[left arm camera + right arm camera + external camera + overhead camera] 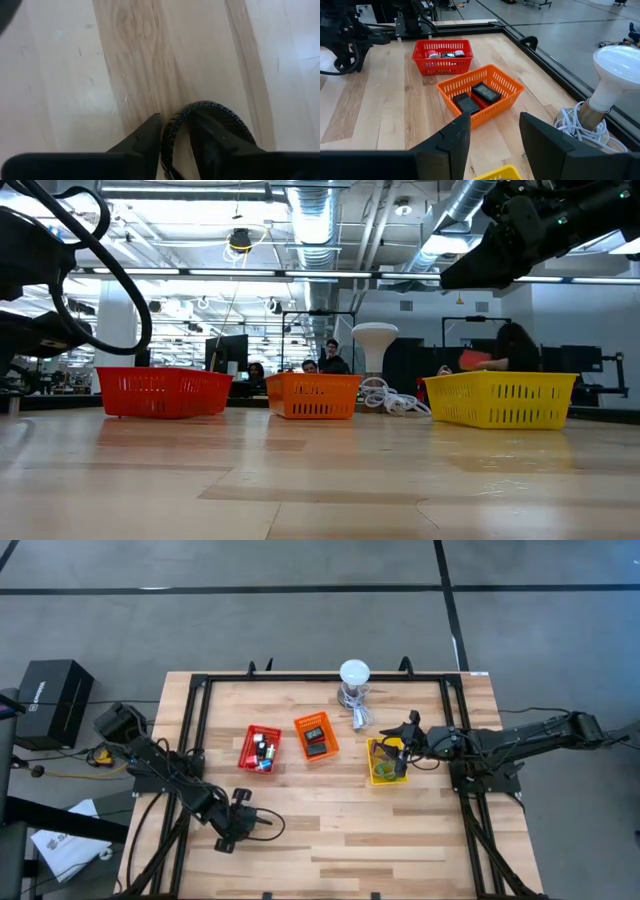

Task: Pick & Place Office items
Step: Put the black wrist watch into the yellow bin

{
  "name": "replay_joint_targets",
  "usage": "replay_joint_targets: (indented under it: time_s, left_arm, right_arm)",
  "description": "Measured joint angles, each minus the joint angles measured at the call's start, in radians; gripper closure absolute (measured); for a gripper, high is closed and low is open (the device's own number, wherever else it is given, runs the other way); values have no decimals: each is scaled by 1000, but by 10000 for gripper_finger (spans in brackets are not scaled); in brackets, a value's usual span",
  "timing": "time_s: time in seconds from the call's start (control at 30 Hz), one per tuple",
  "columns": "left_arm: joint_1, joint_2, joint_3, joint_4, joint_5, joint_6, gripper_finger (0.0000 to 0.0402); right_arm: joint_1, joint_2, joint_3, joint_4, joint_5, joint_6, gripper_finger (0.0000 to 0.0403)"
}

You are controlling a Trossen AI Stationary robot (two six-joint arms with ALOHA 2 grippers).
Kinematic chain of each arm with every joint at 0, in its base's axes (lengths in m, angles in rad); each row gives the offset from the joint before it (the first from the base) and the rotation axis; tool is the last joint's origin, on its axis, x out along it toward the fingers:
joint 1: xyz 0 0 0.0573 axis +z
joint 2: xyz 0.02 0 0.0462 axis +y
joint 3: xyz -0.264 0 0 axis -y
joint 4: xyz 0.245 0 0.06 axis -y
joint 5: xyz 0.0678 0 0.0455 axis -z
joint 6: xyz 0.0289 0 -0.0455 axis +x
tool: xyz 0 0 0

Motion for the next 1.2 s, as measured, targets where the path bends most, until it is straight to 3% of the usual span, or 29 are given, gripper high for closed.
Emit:
replay_joint_targets:
  time_s: [0.47, 0.67, 0.77, 0.97, 1.2]
  left_arm:
    - [3, 3, 65, 19, -167, 0, 391]
    - [3, 3, 69, 24, -317, 0, 381]
    - [11, 3, 69, 42, -394, 8, 381]
    - [48, 2, 70, 131, -515, 143, 393]
    - [102, 1, 70, 239, -618, 308, 381]
  right_arm:
    - [-57, 42, 2, 53, 8, 23, 242]
    - [-111, 140, 1, 75, 2, 100, 242]
    - [-138, 214, 1, 177, -2, 87, 242]
    - [-162, 362, 52, 366, -249, 28, 242]
    - [-164, 549, 175, 383, -368, 15, 242]
